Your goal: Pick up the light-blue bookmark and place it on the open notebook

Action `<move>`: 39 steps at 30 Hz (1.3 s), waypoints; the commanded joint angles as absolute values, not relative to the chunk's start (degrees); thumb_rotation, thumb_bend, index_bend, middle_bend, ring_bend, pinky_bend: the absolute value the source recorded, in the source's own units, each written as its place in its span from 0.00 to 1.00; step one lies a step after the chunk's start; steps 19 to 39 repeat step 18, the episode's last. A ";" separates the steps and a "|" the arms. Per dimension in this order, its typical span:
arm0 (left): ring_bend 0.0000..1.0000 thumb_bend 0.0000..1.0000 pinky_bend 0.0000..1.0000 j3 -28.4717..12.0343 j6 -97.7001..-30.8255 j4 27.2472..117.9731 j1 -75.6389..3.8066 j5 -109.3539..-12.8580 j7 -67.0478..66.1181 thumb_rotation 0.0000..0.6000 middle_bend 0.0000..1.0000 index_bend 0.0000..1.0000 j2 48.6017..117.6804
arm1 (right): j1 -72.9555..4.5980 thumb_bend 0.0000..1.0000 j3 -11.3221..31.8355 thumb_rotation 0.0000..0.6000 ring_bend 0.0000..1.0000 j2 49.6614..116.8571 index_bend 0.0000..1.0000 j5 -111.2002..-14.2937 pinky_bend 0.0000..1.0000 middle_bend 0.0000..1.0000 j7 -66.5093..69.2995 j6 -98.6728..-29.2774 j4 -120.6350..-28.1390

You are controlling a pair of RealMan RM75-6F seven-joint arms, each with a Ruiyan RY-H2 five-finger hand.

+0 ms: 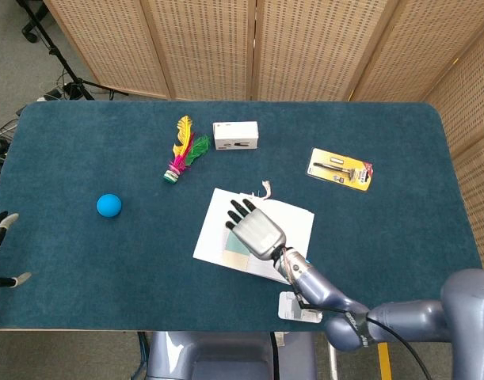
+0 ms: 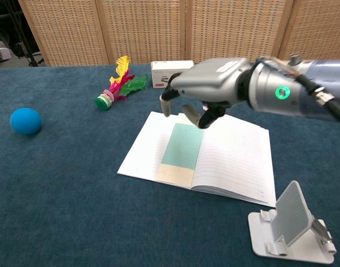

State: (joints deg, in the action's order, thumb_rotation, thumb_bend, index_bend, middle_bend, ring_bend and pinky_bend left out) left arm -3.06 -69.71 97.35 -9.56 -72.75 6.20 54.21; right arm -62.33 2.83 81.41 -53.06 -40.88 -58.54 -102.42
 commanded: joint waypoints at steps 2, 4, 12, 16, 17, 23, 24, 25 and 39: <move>0.00 0.00 0.00 -2.82 -71.10 97.16 -8.77 -74.35 7.41 1.00 0.00 0.00 53.88 | -48.57 0.00 -1.94 1.00 0.00 71.08 0.00 -77.37 0.12 0.00 -25.10 -76.01 -104.66; 0.00 0.00 0.00 -2.62 -71.95 97.08 -8.39 -75.28 7.73 1.00 0.00 0.00 53.84 | -44.45 0.00 -3.31 1.00 0.00 69.41 0.00 -81.82 0.12 0.00 -20.40 -81.15 -102.00; 0.00 0.00 0.00 -1.42 -76.15 96.51 -6.83 -80.20 7.49 1.00 0.00 0.00 54.75 | -32.66 0.00 -6.87 1.00 0.00 65.76 0.00 -84.12 0.01 0.00 -12.14 -89.68 -95.19; 0.00 0.00 0.00 -0.82 -79.48 96.09 -5.33 -82.44 7.30 1.00 0.00 0.00 55.43 | -26.72 0.00 -7.62 1.00 0.00 66.11 0.00 -82.76 0.00 0.00 -7.34 -92.21 -90.66; 0.00 0.00 0.00 -0.68 -79.96 95.97 -5.07 -82.78 7.35 1.00 0.00 0.00 55.57 | -25.91 0.00 -7.60 1.00 0.00 66.26 0.00 -82.88 0.00 0.00 -6.28 -92.37 -89.48; 0.00 0.00 0.00 -0.57 -80.27 95.87 -4.88 -83.03 7.38 1.00 0.00 0.00 55.65 | -25.14 0.00 -7.49 1.00 0.00 66.37 0.00 -82.79 0.00 0.00 -5.52 -92.45 -88.51; 0.00 0.00 0.00 -0.57 -80.27 95.87 -4.88 -83.03 7.38 1.00 0.00 0.00 55.65 | -25.14 0.00 -7.49 1.00 0.00 66.37 0.00 -82.79 0.00 0.00 -5.52 -92.45 -88.51; 0.00 0.00 0.00 -0.57 -80.27 95.87 -4.88 -83.03 7.38 1.00 0.00 0.00 55.65 | -25.14 0.00 -7.49 1.00 0.00 66.37 0.00 -82.79 0.00 0.00 -5.52 -92.45 -88.51; 0.00 0.00 0.00 -0.57 -80.27 95.87 -4.88 -83.03 7.38 1.00 0.00 0.00 55.65 | -25.14 0.00 -7.49 1.00 0.00 66.37 0.00 -82.79 0.00 0.00 -5.52 -92.45 -88.51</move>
